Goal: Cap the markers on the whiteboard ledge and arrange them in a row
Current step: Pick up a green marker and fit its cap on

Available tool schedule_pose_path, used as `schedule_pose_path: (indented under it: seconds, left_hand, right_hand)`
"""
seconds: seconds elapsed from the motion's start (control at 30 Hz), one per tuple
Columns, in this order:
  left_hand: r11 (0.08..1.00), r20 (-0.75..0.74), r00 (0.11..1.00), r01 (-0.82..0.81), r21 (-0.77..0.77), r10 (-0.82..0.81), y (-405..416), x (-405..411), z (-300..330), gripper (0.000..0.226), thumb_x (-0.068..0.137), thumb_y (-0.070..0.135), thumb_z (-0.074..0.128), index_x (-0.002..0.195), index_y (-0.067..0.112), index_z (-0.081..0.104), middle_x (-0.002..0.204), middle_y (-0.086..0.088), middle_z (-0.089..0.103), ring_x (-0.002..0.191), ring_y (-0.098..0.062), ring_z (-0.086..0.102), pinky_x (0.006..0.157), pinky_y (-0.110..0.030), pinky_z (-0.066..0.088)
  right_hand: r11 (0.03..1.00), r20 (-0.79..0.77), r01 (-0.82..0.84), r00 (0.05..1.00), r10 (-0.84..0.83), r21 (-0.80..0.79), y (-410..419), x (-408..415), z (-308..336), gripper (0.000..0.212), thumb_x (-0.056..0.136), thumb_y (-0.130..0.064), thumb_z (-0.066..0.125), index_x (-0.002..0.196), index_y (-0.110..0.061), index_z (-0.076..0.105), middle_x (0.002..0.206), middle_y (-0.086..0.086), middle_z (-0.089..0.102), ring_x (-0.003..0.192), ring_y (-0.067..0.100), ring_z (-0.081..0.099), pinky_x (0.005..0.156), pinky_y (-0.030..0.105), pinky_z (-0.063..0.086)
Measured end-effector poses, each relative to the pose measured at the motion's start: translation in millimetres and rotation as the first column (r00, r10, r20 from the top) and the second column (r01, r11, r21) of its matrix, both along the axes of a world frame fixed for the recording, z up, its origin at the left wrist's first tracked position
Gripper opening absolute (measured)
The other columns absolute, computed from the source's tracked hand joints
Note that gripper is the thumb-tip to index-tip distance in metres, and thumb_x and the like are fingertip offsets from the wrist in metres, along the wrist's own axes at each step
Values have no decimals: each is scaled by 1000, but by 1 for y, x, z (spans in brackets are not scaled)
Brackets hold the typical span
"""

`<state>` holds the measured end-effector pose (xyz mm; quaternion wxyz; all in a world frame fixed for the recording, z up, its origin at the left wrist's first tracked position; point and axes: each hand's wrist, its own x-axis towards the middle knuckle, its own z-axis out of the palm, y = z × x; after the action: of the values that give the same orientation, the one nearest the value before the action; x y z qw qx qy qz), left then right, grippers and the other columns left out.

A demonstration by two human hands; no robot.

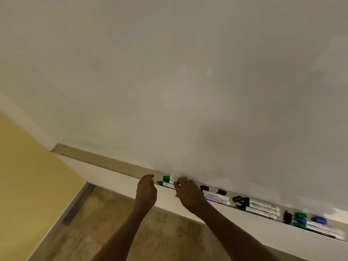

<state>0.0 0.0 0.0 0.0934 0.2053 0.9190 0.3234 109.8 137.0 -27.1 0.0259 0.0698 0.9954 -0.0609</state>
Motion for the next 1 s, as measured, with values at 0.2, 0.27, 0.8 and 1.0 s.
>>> schedule_pose_path:
  seconds: [0.2,0.27,0.8,1.0]
  left_hand:
    - [998,-12,1000,21,-56,-22,5,-6,-2,31,98,7,39,122,4,58,124,-15,61,114,-29,56,94,-35,43]
    - [998,-12,999,38,-58,-39,7,-11,-3,31,98,6,39,122,4,58,125,-15,61,114,-29,56,94,-35,44]
    - [968,7,972,234,-90,-234,22,-59,-16,29,92,1,45,117,1,61,114,-17,65,101,-29,61,84,-34,51]
    - [960,-15,962,270,-76,-272,17,-65,-18,25,90,-1,47,107,0,64,105,-18,68,93,-29,61,77,-33,48]
  right_hand:
    - [996,71,60,995,-65,63,-2,-14,-9,44,92,-18,59,128,2,42,125,21,50,114,34,50,91,44,47]
    - [993,79,52,995,-61,109,-2,-14,-9,43,89,-16,63,124,3,47,120,21,54,109,34,54,89,44,49]
    - [983,15,150,988,-153,106,-11,-11,-22,45,67,-23,84,104,-5,64,100,12,67,97,27,62,78,38,55]
    - [960,-66,280,958,-281,-12,-15,-6,-18,36,63,-25,88,91,-14,69,94,5,68,89,20,64,70,31,56]
